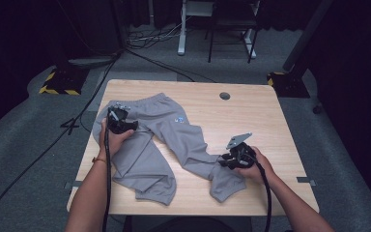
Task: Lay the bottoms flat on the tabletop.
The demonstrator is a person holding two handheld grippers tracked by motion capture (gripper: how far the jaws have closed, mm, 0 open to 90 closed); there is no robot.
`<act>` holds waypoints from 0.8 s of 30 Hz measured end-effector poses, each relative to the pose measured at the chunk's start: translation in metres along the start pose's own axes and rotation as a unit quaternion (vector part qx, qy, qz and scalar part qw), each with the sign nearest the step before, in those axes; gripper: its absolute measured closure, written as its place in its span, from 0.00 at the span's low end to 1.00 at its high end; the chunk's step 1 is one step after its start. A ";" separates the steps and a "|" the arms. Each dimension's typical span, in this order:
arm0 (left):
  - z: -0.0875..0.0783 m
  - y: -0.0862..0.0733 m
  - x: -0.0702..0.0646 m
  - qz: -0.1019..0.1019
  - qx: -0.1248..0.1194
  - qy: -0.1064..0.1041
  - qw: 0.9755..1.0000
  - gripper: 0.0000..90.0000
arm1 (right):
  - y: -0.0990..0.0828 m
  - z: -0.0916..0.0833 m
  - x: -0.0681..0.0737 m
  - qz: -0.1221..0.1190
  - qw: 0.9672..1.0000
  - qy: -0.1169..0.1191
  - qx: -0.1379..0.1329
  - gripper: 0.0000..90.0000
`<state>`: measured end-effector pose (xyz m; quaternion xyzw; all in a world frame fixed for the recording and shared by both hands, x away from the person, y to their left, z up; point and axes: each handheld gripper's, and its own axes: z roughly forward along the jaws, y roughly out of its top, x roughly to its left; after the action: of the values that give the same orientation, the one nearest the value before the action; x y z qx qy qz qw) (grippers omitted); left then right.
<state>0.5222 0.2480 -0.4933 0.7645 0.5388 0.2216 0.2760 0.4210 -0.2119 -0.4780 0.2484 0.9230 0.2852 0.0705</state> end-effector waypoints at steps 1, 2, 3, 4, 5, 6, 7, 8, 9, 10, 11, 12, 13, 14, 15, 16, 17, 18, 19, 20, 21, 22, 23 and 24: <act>-0.001 -0.001 0.002 0.003 -0.001 0.011 1.000 0.38 | -0.003 -0.002 0.000 -0.001 1.000 -0.002 0.001 0.82; 0.000 -0.002 0.006 0.001 -0.004 0.015 1.000 0.38 | -0.009 -0.007 -0.001 0.000 1.000 -0.004 0.004 0.89; 0.000 -0.002 0.008 -0.005 -0.005 0.013 1.000 0.38 | -0.015 -0.012 -0.003 0.001 1.000 -0.003 0.008 0.93; 0.000 -0.003 0.010 -0.008 -0.007 0.014 1.000 0.38 | -0.019 -0.015 -0.004 0.001 1.000 -0.007 0.010 0.95; 0.000 -0.003 0.013 -0.011 -0.010 0.021 1.000 0.38 | -0.024 -0.019 -0.004 0.000 1.000 -0.011 0.017 0.97; -0.001 -0.004 0.015 -0.012 -0.009 0.031 0.999 0.39 | -0.029 -0.024 -0.006 -0.001 1.000 -0.016 0.024 0.98; -0.001 -0.005 0.018 -0.016 -0.011 0.036 0.999 0.39 | -0.034 -0.029 -0.008 0.001 0.999 -0.021 0.031 0.98; 0.000 -0.005 0.021 -0.021 -0.013 0.033 0.999 0.39 | -0.039 -0.033 -0.011 0.003 0.999 -0.025 0.035 0.98; 0.000 -0.006 0.024 -0.029 -0.011 0.027 0.999 0.39 | -0.044 -0.037 -0.014 0.009 0.999 -0.027 0.041 0.98; 0.000 -0.006 0.026 -0.034 -0.011 0.023 0.999 0.39 | -0.049 -0.041 -0.017 0.014 0.998 -0.032 0.044 0.99; 0.000 -0.006 0.027 -0.033 -0.010 0.023 0.999 0.38 | -0.053 -0.044 -0.020 0.023 0.998 -0.036 0.044 0.99; 0.000 -0.005 0.027 -0.032 -0.010 0.026 0.999 0.38 | -0.058 -0.047 -0.023 0.033 0.998 -0.035 0.043 0.99; 0.000 -0.005 0.027 -0.029 -0.009 0.026 0.999 0.38 | -0.061 -0.050 -0.026 0.036 0.998 -0.038 0.043 0.99; 0.000 -0.004 0.027 -0.028 -0.008 0.021 0.999 0.37 | -0.063 -0.052 -0.028 0.038 0.997 -0.047 0.051 0.99; 0.000 -0.004 0.026 -0.027 -0.007 0.021 0.999 0.37 | -0.065 -0.054 -0.030 0.036 0.996 -0.057 0.057 0.98; 0.000 -0.003 0.025 -0.022 -0.004 0.020 1.000 0.37 | -0.066 -0.056 -0.032 0.039 0.995 -0.062 0.061 0.98; 0.000 -0.003 0.023 -0.022 -0.002 0.020 1.000 0.36 | -0.067 -0.057 -0.033 0.043 0.995 -0.069 0.066 0.97; -0.001 -0.002 0.020 -0.017 -0.001 0.017 1.000 0.37 | -0.067 -0.058 -0.034 0.044 0.994 -0.079 0.069 0.95; -0.002 -0.003 0.017 -0.007 0.001 0.014 1.000 0.37 | -0.067 -0.058 -0.035 0.046 0.992 -0.091 0.074 0.89; -0.005 -0.003 0.014 0.002 -0.002 0.012 1.000 0.37 | -0.066 -0.058 -0.036 0.041 0.991 -0.106 0.077 0.80; -0.008 -0.004 0.012 0.004 -0.003 0.003 1.000 0.36 | -0.064 -0.058 -0.036 0.038 0.990 -0.117 0.072 0.74; -0.013 -0.005 0.009 0.006 -0.013 -0.011 1.000 0.36 | -0.061 -0.058 -0.036 0.038 0.990 -0.122 0.061 0.70; -0.019 -0.008 0.006 0.010 -0.022 -0.026 0.999 0.36 | -0.057 -0.058 -0.035 0.040 0.992 -0.115 0.043 0.64; -0.025 -0.011 0.001 0.017 -0.026 -0.036 0.999 0.35 | -0.052 -0.058 -0.035 0.043 0.993 -0.105 0.022 0.58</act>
<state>0.4988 0.2569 -0.4818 0.7739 0.5093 0.2125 0.3107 0.4141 -0.2953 -0.4595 0.3182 0.9050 0.2399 0.1491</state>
